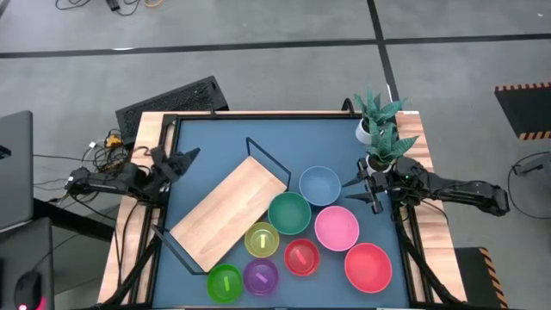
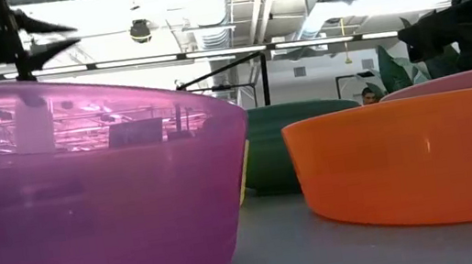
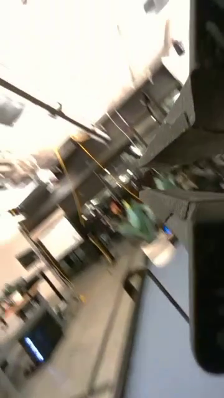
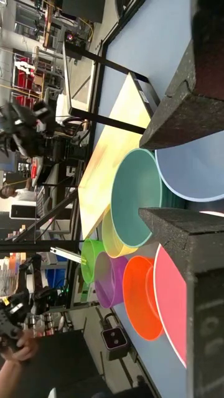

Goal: Place and stack bowls onto a shelf
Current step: Put the small green bowl on the shelf

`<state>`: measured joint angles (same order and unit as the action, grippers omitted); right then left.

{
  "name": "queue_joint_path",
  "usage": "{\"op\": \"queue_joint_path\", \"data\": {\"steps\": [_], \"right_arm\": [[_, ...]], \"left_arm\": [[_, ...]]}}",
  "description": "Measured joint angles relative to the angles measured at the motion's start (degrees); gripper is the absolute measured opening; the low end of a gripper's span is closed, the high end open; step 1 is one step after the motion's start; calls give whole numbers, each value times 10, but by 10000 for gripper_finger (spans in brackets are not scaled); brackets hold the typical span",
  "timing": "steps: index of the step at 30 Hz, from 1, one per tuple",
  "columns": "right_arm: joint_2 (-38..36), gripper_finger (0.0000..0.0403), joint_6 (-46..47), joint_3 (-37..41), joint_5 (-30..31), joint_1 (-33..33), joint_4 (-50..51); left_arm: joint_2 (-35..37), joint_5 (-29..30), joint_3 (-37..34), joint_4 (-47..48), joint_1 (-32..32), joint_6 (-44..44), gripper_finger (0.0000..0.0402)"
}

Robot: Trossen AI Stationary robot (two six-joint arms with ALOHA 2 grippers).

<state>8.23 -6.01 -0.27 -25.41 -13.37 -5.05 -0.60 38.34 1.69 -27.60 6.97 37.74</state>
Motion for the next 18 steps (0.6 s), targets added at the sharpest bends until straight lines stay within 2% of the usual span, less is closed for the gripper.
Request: {"op": "queue_joint_path", "data": {"steps": [5, 7, 12, 18], "right_arm": [[0, 189, 0, 0, 0, 0, 0], [0, 189, 0, 0, 0, 0, 0], [0, 189, 0, 0, 0, 2, 0], [0, 189, 0, 0, 0, 10, 0]], "left_arm": [[-17, -15, 1, -138, 0, -45, 128], [-31, -25, 12, -158, 0, -50, 150], [-93, -36, 78, -140, 0, -58, 185], [-230, -50, 198, -120, 0, -108, 192]]}}
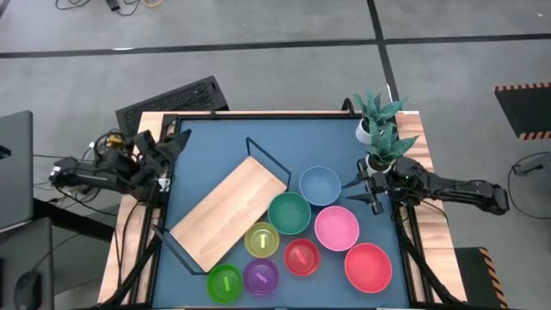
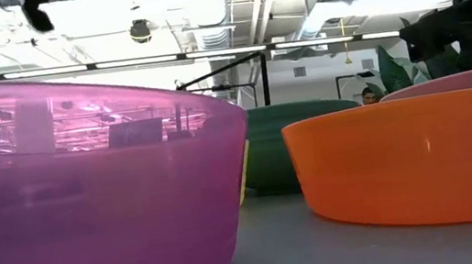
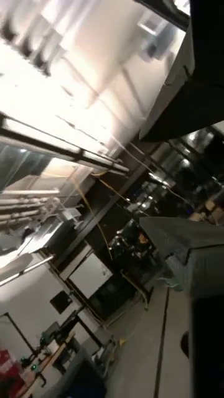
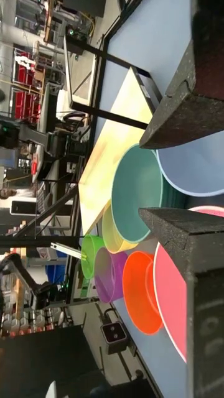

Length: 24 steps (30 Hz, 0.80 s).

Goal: Place and stack bowls onto a shelf
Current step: Put the small green bowl on the shelf

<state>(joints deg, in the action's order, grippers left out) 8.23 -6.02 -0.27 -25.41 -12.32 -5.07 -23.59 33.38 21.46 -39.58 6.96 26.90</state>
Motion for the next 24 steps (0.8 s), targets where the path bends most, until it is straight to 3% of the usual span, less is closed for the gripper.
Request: {"op": "queue_joint_path", "data": {"steps": [10, 14, 19, 24], "right_arm": [[0, 189, 32, 0, 13, 5, -3], [0, 189, 182, -4, 33, 5, -35], [-1, 189, 374, -33, 93, 5, -96], [0, 189, 409, -64, 105, 5, -152]], "left_arm": [[-234, -15, 215, 82, 0, -74, 192], [-289, -79, 298, 190, 0, -40, 192], [-355, -187, 404, 399, 2, 38, 192], [-431, -335, 499, 586, 4, 83, 192]]}}
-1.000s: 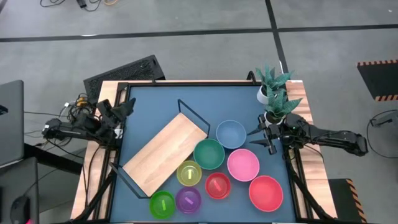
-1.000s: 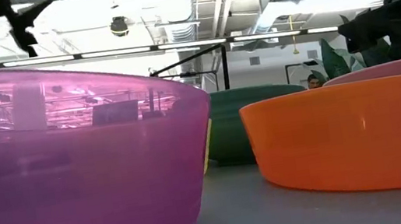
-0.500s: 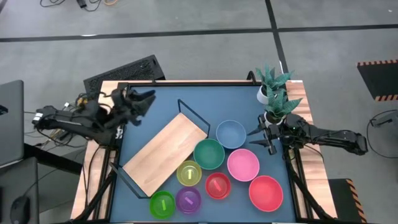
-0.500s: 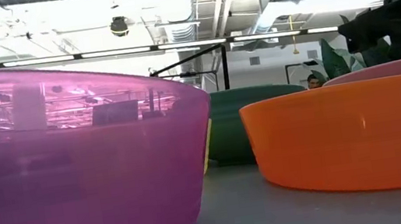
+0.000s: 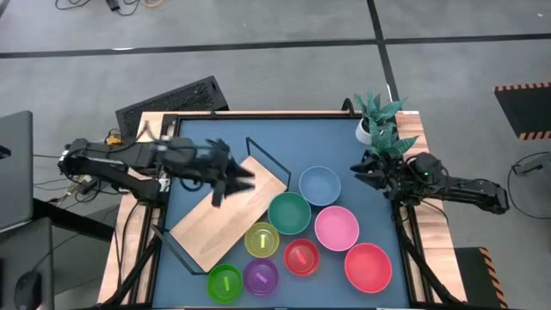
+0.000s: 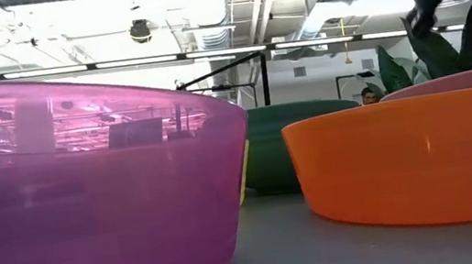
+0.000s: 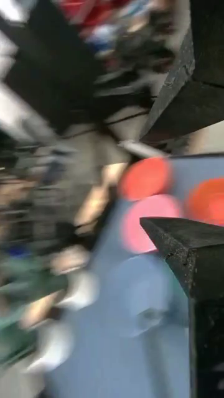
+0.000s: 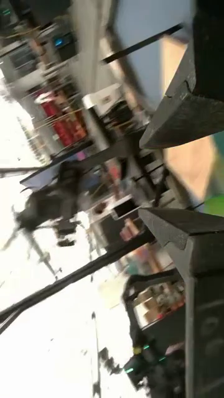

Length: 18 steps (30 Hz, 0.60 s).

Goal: Place and stack bowls onto a shelf
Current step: Put the small green bowl on the shelf

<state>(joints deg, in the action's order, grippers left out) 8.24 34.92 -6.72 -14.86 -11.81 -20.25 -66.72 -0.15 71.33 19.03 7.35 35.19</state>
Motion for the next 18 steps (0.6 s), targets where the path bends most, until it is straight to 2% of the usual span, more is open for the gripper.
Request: {"op": "queue_joint_path", "data": {"steps": [5, 10, 13, 18], "right_arm": [[0, 189, 0, -14, 0, 0, 4], [0, 189, 1, -15, 0, 0, 44], [0, 189, -1, -15, 0, 0, 72], [0, 189, -7, -15, 5, 0, 100]], "left_arm": [[-75, -129, 60, 158, 26, 14, 192], [-138, -216, 86, 270, 80, 11, 192], [-169, -232, 86, 290, 121, -20, 192], [-222, -213, 87, 291, 181, -92, 192]]}}
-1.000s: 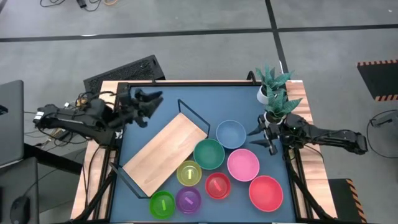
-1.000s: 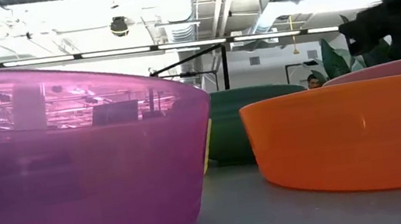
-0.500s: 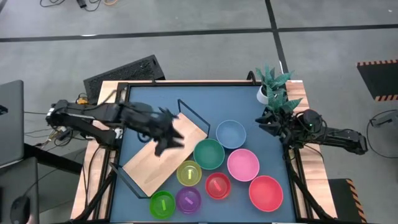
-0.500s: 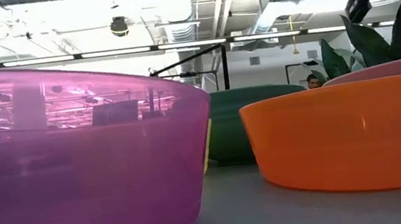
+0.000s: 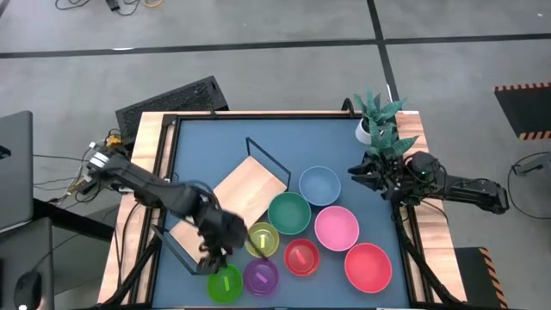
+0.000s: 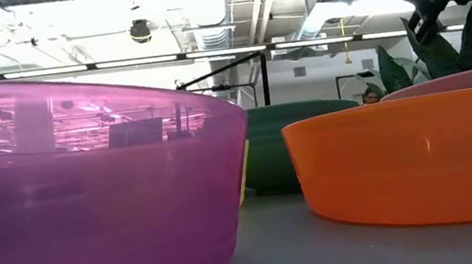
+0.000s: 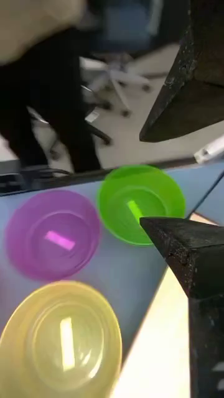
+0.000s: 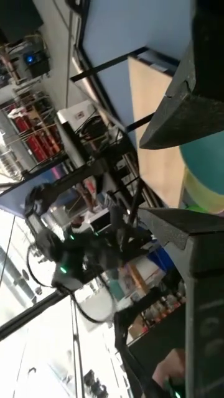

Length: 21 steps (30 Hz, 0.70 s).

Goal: Place and stack bowls onto a shelf
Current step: Put the small green bowl on the shelf

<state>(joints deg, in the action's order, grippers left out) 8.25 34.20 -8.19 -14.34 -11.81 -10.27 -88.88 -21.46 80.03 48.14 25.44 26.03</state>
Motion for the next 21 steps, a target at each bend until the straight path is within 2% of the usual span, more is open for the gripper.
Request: {"op": "queue_joint_path", "data": {"steps": [3, 9, 12, 21], "right_arm": [[0, 189, -2, 0, 8, 0, 1], [0, 189, -1, 0, 9, 0, 1], [0, 189, -1, -1, 9, 0, 1], [0, 189, 10, -1, 10, 0, 27]], "left_arm": [[-30, 18, 0, 2, 28, -34, 192], [-41, 121, -1, 31, 49, -94, 192], [-41, 121, -20, 20, 47, -86, 192], [-45, 115, -91, -92, 46, -61, 192]]}}
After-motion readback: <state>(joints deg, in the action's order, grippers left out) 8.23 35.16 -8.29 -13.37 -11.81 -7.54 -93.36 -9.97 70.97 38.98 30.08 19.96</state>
